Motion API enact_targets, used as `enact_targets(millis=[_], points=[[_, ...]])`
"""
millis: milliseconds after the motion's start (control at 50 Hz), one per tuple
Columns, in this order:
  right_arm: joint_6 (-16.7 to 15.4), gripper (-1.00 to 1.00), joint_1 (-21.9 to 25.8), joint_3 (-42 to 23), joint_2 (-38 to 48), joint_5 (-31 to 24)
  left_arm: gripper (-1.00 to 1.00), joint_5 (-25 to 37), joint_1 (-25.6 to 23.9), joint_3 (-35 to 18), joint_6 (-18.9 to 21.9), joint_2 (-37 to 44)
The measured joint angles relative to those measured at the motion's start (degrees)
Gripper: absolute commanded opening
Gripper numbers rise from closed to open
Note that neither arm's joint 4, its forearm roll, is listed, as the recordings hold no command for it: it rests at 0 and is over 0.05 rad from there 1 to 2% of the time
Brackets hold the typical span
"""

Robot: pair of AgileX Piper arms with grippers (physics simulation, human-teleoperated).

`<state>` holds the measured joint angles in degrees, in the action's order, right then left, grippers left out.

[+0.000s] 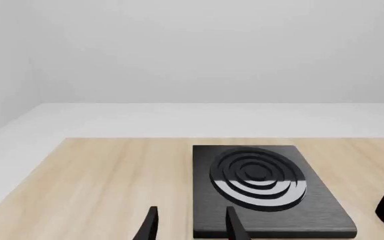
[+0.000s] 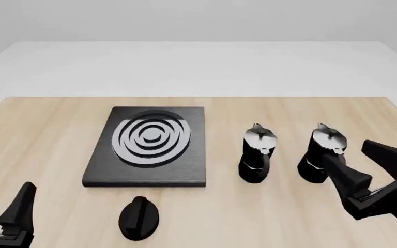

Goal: Put both moka pots on the stove.

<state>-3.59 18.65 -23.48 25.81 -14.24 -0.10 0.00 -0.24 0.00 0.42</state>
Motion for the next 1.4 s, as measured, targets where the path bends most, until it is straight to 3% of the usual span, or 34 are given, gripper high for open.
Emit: enact_targets(millis=[660, 980, 1400], points=[[6.8, 1.00, 2.4, -17.4, 27.5, -6.2, 1.00, 0.0, 0.0, 0.0, 0.0, 0.0], [10.8, 1.00, 1.9, -18.6, 36.5, -4.2, 1.00, 0.0, 0.0, 0.0, 0.0, 0.0], [13.4, 1.00, 2.2, -17.1, 45.5, 2.1, 1.00, 0.0, 0.0, 0.0, 0.0, 0.0]])
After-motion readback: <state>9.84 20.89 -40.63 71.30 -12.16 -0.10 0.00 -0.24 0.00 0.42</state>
